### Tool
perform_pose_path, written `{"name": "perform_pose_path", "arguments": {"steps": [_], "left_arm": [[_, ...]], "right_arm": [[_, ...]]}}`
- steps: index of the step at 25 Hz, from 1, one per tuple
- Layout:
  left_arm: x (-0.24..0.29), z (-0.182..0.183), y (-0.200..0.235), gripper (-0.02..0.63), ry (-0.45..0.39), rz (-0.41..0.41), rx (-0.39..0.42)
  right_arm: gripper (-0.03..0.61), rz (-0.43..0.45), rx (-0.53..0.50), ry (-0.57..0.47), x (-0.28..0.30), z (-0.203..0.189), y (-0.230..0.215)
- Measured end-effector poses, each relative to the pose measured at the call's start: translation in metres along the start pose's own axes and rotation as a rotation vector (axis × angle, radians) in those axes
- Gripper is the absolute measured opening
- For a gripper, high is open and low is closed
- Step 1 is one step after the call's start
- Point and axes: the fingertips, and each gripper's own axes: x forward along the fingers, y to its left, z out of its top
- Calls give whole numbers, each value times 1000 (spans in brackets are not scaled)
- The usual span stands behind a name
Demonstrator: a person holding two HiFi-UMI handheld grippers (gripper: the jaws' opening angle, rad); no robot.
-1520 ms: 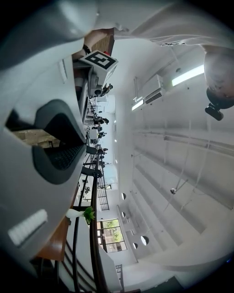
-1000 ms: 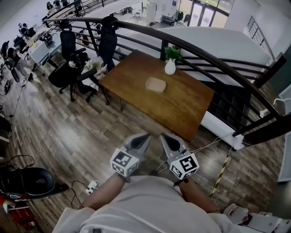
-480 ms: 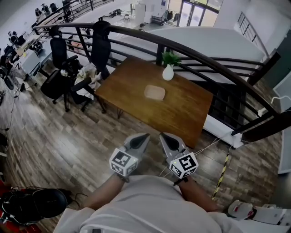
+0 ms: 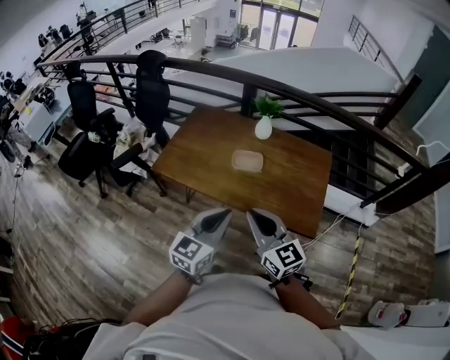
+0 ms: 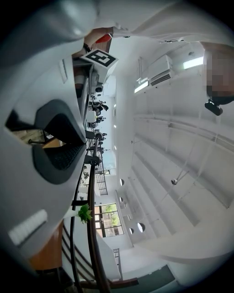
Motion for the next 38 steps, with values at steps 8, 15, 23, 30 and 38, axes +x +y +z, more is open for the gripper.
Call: {"name": "perform_pose_path", "arguments": {"steps": [8,15,23,30,38], "left_arm": [[-8,-7,33,3,3,-20,-32],[-6,-15,71,3,27,9,-50],[37,-5,101,3,25,42,-43],[133,10,121,3,22,19,-35],[250,29,118,3,9,-27,-25]], "right_arm": [[8,-16,4,31,34,-7,6],[8,7,32,40,71,-17,-4],[8,36,39,29,99,-9,-50],[8,19,28,10,114,2,-150],[8,-16,10,12,106,20,-261]]}}
